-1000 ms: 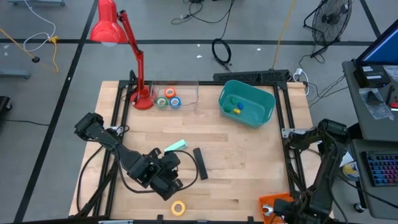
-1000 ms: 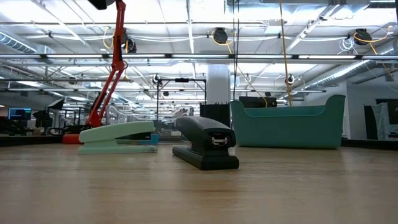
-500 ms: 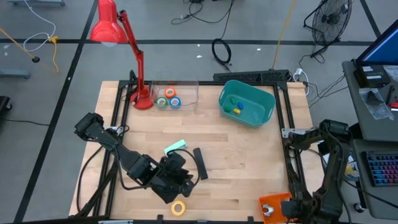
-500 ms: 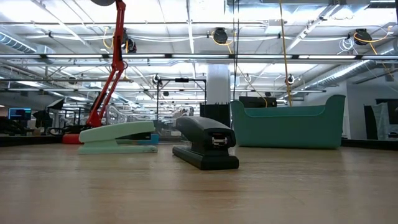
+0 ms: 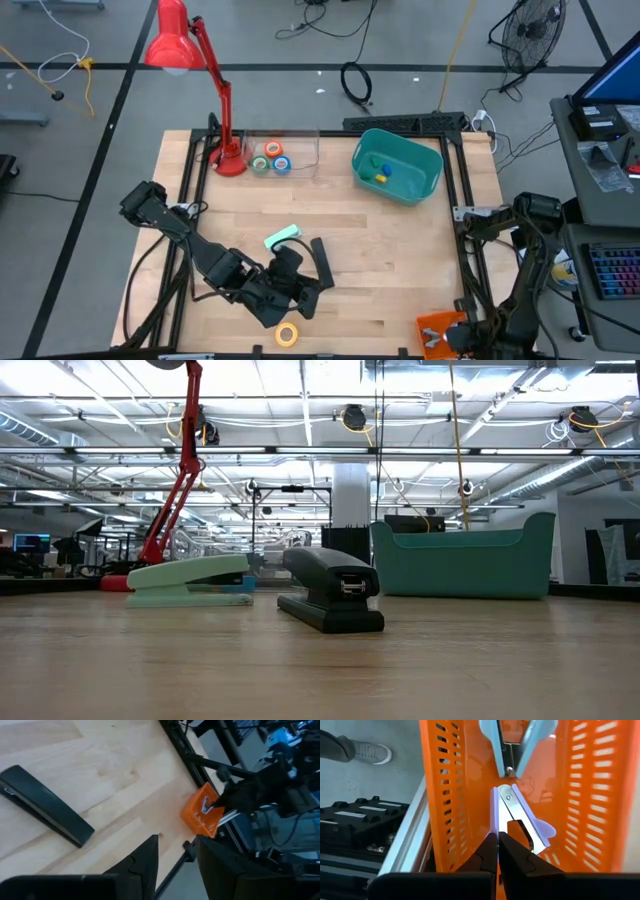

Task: Pick and place Stapler, Stapler remover, tape
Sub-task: Put the purple stapler remover into the orange bin

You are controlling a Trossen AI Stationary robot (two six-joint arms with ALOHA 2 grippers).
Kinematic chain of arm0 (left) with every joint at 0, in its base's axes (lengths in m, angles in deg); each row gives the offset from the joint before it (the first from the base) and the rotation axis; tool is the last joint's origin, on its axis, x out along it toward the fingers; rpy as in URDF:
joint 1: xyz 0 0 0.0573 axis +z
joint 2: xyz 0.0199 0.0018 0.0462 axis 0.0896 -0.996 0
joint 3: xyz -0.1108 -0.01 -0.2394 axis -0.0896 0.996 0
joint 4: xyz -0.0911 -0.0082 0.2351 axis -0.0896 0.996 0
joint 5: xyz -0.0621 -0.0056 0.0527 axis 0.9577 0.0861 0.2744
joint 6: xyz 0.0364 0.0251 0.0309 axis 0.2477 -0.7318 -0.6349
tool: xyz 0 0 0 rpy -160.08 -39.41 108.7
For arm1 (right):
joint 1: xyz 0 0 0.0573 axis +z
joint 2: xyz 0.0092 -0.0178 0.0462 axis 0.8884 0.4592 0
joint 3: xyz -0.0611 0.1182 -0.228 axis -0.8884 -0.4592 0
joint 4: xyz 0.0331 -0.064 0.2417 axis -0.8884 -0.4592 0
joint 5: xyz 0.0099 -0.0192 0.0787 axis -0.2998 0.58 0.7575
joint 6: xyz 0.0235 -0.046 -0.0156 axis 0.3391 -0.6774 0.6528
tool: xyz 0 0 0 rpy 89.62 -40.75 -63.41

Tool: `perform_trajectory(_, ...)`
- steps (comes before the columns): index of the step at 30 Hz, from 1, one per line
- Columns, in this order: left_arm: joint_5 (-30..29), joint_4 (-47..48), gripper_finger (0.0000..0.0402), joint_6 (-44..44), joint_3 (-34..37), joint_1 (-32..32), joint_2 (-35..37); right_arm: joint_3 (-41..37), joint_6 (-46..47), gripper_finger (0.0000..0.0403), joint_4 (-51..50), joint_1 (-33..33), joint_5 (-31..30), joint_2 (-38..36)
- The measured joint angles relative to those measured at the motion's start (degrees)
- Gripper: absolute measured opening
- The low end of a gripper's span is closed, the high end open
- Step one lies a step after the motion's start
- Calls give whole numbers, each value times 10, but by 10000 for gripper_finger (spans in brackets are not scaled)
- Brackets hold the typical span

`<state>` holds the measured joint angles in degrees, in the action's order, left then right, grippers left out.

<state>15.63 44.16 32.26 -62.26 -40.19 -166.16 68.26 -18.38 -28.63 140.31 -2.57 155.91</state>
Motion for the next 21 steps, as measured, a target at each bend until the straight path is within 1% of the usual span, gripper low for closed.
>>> perform_trajectory(7, 0, -27, 131, -2, 0, -3, 0, -48, -8, 0, 70, 0, 1, -1)
perform_trajectory(16, 0, -30, 131, -2, 0, -4, 0, -52, -1, 2, 63, 0, 2, -1)
perform_trajectory(21, -5, -29, 131, -4, 0, -4, 0, -54, 6, 32, 64, 0, 18, -1)
